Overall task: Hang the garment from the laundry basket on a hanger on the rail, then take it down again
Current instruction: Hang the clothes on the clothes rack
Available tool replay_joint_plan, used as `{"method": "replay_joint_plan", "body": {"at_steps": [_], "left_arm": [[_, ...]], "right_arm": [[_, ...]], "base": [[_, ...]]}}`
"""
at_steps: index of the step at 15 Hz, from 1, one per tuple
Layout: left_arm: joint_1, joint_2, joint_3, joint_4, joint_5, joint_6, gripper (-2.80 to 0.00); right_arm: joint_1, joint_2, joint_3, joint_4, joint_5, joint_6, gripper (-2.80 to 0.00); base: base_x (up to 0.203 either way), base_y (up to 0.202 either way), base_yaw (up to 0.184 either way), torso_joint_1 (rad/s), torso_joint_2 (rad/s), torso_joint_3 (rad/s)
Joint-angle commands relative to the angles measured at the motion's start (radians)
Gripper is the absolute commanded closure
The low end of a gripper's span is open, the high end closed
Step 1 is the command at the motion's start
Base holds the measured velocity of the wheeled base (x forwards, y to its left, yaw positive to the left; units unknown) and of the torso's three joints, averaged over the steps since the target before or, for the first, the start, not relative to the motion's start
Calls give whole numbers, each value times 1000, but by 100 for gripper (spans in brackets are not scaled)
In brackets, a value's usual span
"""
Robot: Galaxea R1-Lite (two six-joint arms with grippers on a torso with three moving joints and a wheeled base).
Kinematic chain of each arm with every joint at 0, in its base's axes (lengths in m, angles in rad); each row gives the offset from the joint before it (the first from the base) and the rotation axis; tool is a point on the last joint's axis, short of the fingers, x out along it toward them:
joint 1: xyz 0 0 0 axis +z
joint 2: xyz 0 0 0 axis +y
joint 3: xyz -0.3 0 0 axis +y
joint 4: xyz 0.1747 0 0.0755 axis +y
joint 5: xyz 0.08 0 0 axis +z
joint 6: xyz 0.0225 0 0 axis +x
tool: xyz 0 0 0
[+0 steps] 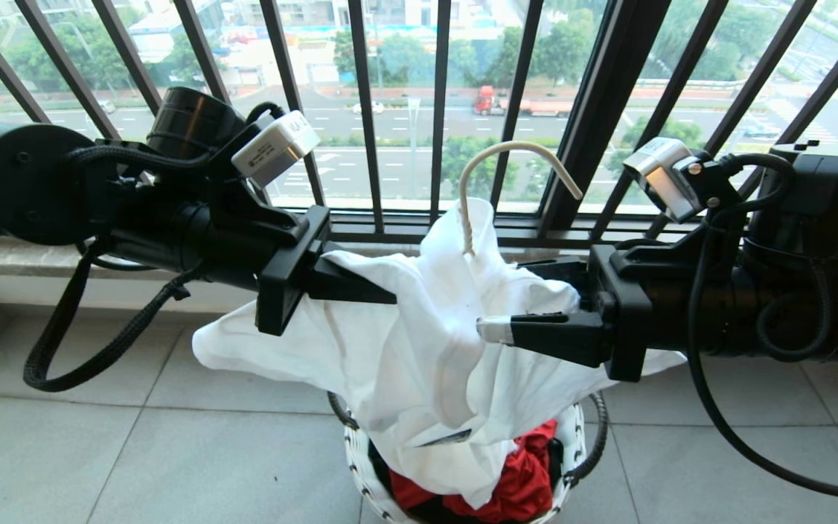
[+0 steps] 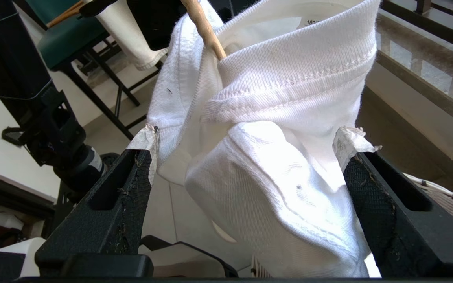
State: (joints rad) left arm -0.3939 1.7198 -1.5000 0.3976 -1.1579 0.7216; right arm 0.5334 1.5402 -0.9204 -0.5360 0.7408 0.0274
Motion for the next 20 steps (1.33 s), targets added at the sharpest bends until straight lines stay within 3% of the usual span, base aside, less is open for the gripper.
{"method": "replay_joint_plan", "body": {"at_steps": [1,3,6,10,13,17,20], "left_arm": [[7,-8,59,-66,-9,1,0],[13,-18,118,-153,-12,-7,0],[64,-5,142,-185,-139,-62,0],[101,6,191,-252,-186,-64,0],[142,7,256,-327,-197,-67,0],[205,0,273,-347,-247,-67,0],[235,-4,279,-346,-247,-67,0]], "right_arm": [[0,26,-9,-4,-11,0,-280],[1,32,-8,-2,-34,-3,-280],[2,55,-39,4,-76,-16,-280],[2,63,-75,5,-139,-17,-280],[2,44,-75,2,-155,-22,-280],[2,-1,-68,6,-158,-52,-280],[2,-80,-58,104,-170,-51,-280]], "base": [[0,0,0,0,0,0],[0,0,0,0,0,0],[0,0,0,0,0,0],[0,0,0,0,0,0],[0,0,0,0,0,0],[0,0,0,0,0,0],[0,0,0,0,0,0]]}}
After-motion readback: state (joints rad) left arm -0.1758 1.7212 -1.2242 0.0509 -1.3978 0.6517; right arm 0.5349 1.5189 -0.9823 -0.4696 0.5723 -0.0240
